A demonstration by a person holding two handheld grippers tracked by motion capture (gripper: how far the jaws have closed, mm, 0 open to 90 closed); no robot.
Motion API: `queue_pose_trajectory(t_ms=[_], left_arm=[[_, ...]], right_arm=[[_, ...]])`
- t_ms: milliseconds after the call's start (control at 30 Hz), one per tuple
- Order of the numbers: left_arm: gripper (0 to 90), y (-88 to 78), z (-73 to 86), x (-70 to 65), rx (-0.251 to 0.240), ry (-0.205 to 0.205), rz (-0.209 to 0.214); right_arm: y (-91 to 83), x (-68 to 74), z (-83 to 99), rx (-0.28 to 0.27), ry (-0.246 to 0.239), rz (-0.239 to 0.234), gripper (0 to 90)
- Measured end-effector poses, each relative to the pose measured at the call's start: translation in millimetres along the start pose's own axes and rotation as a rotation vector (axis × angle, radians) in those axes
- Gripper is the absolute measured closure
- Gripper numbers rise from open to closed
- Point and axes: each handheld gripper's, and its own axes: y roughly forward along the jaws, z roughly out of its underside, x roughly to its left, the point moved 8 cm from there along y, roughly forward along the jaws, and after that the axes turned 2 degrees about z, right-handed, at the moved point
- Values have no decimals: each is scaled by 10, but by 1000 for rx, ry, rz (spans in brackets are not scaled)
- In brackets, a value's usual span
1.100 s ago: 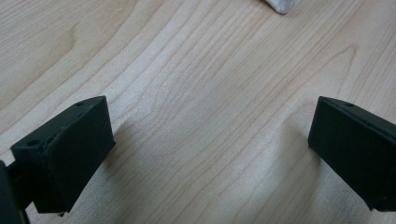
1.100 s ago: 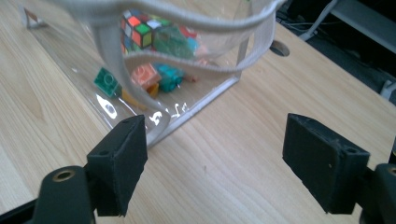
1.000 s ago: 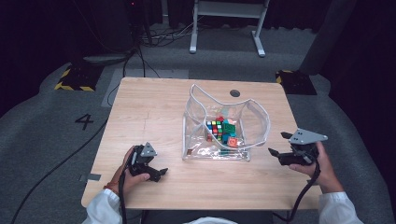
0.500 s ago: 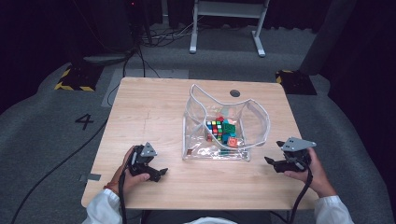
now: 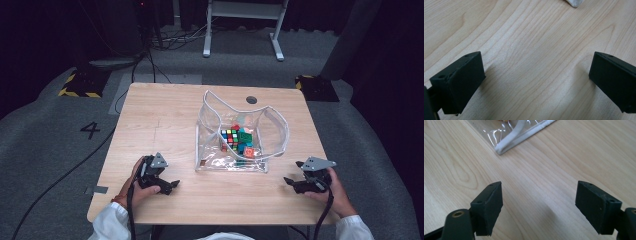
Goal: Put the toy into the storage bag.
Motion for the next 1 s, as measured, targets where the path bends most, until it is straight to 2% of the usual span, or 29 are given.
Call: queue_pose_trajectory(t_ms=[133,367,467,533,600,667,733,1000], left_arm=[[2,1,-1,-1,-1,1,1],[2,-1,1,0,2,0,0],[2,1,-1,-1,0,1,2],[2,-1,1,-1,2,-1,1],[2,0,0,-1,1,0,2],[1,2,-5,4,-1,4,1],[1,3,-4,2,0,2,2],[1,3,-4,2,0,2,2]], right_arm=[[-3,-3,58,-5,17,-2,222],[-21,-31,232,-24,85,-3,227],[-30,-55,327,-33,136,-6,222],[-49,-83,382,-53,186,-11,208],[-79,-131,434,-49,229,23,194],[-115,-181,490,-40,239,53,164],[-133,-218,534,-32,278,48,156],[-142,-239,553,-25,273,60,148]])
